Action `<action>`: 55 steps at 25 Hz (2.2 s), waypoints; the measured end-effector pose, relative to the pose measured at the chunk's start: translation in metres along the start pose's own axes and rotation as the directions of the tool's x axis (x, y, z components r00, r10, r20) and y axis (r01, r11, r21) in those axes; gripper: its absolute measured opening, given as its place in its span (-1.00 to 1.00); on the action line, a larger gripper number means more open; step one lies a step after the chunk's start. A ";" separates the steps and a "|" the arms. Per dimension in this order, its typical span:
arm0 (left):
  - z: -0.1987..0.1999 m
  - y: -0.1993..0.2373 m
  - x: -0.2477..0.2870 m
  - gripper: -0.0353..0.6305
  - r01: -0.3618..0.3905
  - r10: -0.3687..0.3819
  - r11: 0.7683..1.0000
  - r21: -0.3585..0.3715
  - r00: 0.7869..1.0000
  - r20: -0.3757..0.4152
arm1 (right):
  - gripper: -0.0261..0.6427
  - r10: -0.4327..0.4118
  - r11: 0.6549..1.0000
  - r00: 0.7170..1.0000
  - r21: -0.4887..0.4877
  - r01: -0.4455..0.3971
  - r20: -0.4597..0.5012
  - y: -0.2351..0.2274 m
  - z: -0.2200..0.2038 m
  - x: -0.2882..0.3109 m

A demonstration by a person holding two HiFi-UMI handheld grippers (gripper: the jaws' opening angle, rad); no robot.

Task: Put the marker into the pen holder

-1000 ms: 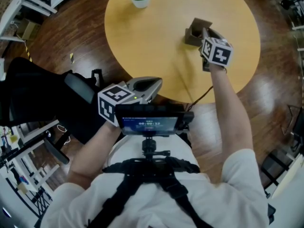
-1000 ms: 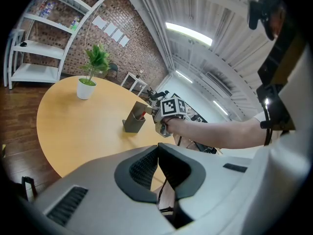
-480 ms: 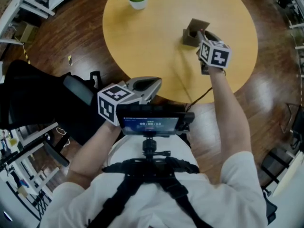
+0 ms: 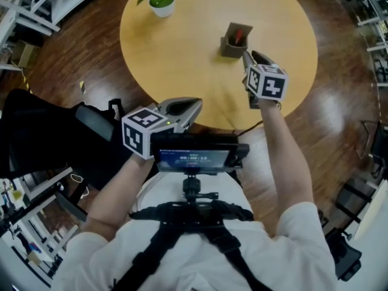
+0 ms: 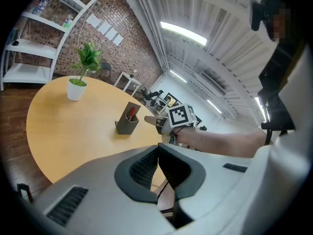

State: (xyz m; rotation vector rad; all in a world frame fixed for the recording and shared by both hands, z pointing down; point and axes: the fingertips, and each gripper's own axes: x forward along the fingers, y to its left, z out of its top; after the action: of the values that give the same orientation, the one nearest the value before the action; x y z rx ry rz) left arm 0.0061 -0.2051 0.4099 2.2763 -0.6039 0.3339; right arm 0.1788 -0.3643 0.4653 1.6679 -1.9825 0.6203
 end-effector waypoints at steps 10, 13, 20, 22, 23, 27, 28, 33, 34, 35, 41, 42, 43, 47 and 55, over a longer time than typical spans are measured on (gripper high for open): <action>-0.003 -0.005 0.013 -0.89 0.008 -0.007 1.000 0.016 1.000 -0.023 | -0.83 0.017 0.995 1.000 0.103 -0.017 0.002 -0.004 -0.036 -0.060; -0.004 -0.009 0.018 -0.89 0.017 -0.016 1.000 0.021 0.999 -0.032 | -0.86 0.019 0.988 1.000 0.152 -0.022 0.022 -0.004 -0.038 -0.076; -0.007 -0.013 0.022 -0.89 0.020 -0.019 1.000 0.021 0.999 -0.046 | -0.86 0.028 0.981 0.997 0.190 -0.041 0.071 0.000 -0.039 -0.110; -0.007 -0.012 0.023 -0.89 0.019 -0.018 1.000 0.021 0.999 -0.048 | -0.86 0.030 0.980 0.997 0.193 -0.044 0.073 0.001 -0.044 -0.115; -0.007 -0.012 0.023 -0.89 0.018 -0.017 1.000 0.021 0.999 -0.049 | -0.86 0.028 0.980 0.997 0.194 -0.041 0.072 0.001 -0.046 -0.117; -0.006 -0.013 0.023 -0.89 0.016 -0.015 1.000 0.022 0.999 -0.047 | -0.86 0.019 0.978 0.997 0.207 -0.033 0.072 0.002 -0.052 -0.129; -0.006 -0.013 0.023 -0.89 0.017 -0.016 1.000 0.022 0.999 -0.048 | -0.86 0.020 0.976 0.997 0.213 -0.035 0.073 0.002 -0.053 -0.131; -0.008 -0.017 0.022 -0.89 0.028 -0.026 0.999 0.022 0.998 -0.057 | -0.86 0.017 0.971 0.997 0.235 -0.035 0.080 0.007 -0.060 -0.145; -0.009 -0.018 0.022 -0.89 0.031 -0.029 0.999 0.022 0.998 -0.058 | -0.86 0.019 0.971 0.997 0.238 -0.037 0.078 0.010 -0.063 -0.148; -0.009 -0.019 0.021 -0.89 0.034 -0.032 0.999 0.023 0.998 -0.059 | -0.86 0.023 0.970 0.997 0.239 -0.040 0.074 0.014 -0.066 -0.152; -0.014 -0.022 0.016 -0.89 0.058 -0.056 0.998 0.031 0.996 -0.073 | -0.86 0.023 0.965 0.999 0.260 -0.032 0.038 0.034 -0.096 -0.171; -0.017 -0.023 0.013 -0.89 0.065 -0.062 0.997 0.034 0.995 -0.078 | -0.86 0.020 0.964 0.999 0.265 -0.028 0.032 0.037 -0.101 -0.174; -0.020 -0.025 0.011 -0.89 0.073 -0.069 0.997 0.037 0.994 -0.085 | -0.86 0.016 0.962 1.000 0.270 -0.022 0.027 0.041 -0.106 -0.177; -0.034 -0.027 0.000 -0.89 0.098 -0.093 0.995 0.038 0.989 -0.114 | -0.86 -0.008 0.955 1.000 0.296 0.003 0.018 0.053 -0.119 -0.189; -0.064 -0.029 -0.023 -0.89 0.145 -0.135 0.988 0.053 0.977 -0.168 | -0.86 -0.057 0.932 0.998 0.360 0.046 0.022 0.086 -0.147 -0.216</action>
State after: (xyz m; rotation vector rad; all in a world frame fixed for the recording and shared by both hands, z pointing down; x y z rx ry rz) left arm -0.0020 -0.1331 0.4274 2.3104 -0.3509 0.4717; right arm 0.1361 -0.0935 0.4446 1.9437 -1.9250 0.9911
